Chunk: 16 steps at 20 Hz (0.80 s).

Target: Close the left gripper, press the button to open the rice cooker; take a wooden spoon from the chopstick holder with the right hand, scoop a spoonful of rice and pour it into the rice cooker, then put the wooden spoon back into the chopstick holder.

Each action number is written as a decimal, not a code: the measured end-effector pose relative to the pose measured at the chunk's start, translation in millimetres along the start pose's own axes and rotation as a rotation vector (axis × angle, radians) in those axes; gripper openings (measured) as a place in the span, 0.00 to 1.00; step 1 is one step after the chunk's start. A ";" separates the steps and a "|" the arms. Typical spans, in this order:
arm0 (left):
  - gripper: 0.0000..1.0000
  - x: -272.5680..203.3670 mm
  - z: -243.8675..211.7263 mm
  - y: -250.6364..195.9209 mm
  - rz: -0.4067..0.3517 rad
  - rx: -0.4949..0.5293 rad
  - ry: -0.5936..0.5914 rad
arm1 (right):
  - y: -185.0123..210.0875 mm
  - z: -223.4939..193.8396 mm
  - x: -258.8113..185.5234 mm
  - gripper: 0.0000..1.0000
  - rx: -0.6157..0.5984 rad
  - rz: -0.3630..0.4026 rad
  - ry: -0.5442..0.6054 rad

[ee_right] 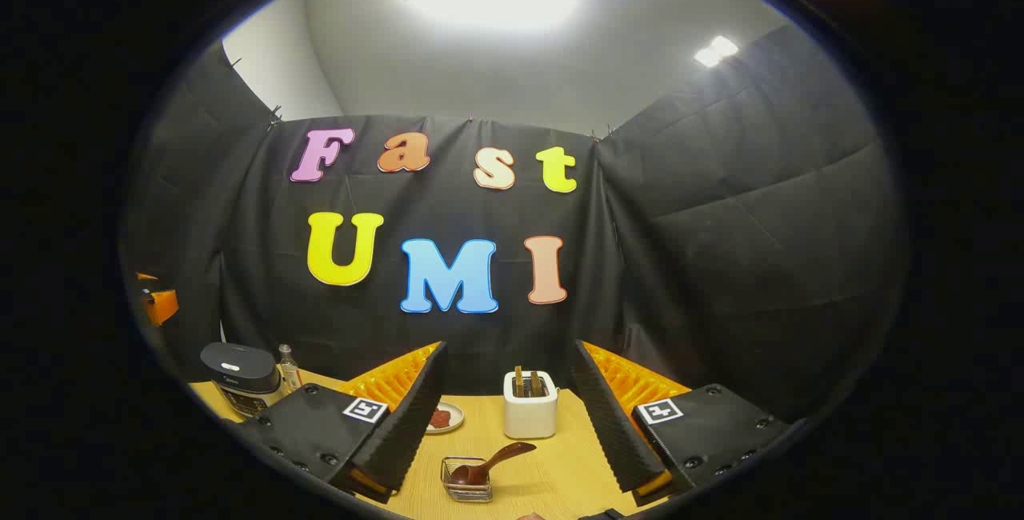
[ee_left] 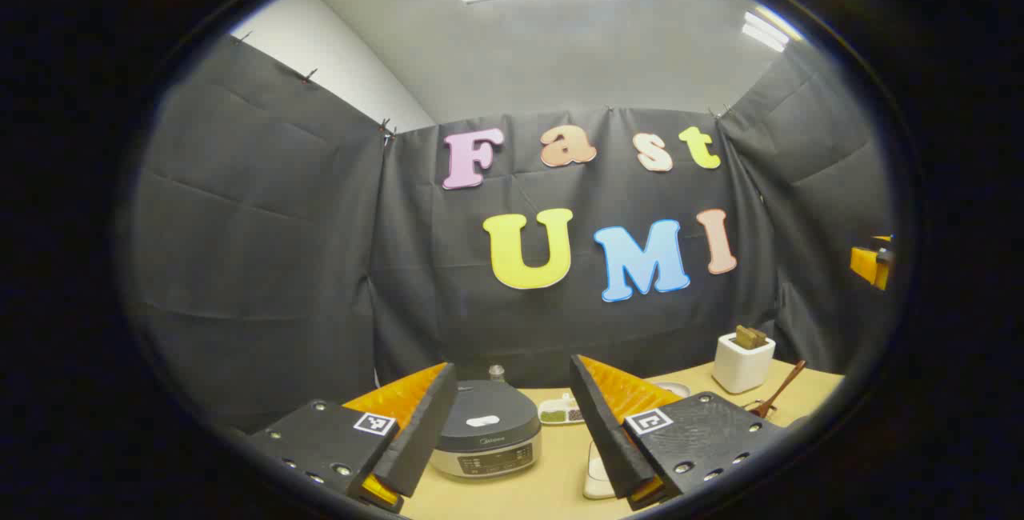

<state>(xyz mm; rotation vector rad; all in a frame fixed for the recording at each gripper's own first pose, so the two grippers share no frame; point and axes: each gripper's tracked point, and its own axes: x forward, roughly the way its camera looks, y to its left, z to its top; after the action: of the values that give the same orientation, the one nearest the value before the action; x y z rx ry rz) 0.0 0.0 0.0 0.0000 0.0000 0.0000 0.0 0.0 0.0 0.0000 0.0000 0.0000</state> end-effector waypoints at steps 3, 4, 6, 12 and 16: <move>0.88 -4.9 1.8 2.0 0.006 0.002 0.001 | 0.2 2.0 -1.6 0.97 0.000 0.004 -0.004; 0.89 -7.2 2.2 2.1 0.007 0.003 0.001 | 0.2 2.0 -2.4 0.97 0.001 0.006 -0.004; 0.88 -7.9 3.2 0.7 0.005 0.004 0.001 | -1.2 0.3 -3.3 0.97 -0.001 0.006 0.001; 0.87 -7.9 2.7 -0.7 0.006 0.013 0.008 | -1.6 -2.4 -2.8 0.96 0.002 0.011 0.014; 0.87 -8.4 2.3 0.6 0.011 0.015 0.017 | -1.4 -2.3 -0.8 0.96 -0.003 0.020 0.015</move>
<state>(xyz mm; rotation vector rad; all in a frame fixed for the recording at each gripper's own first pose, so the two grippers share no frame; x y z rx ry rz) -8.4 0.6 2.3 0.0153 0.0172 0.0111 -0.8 -1.4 -2.3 -0.0028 0.0152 0.0202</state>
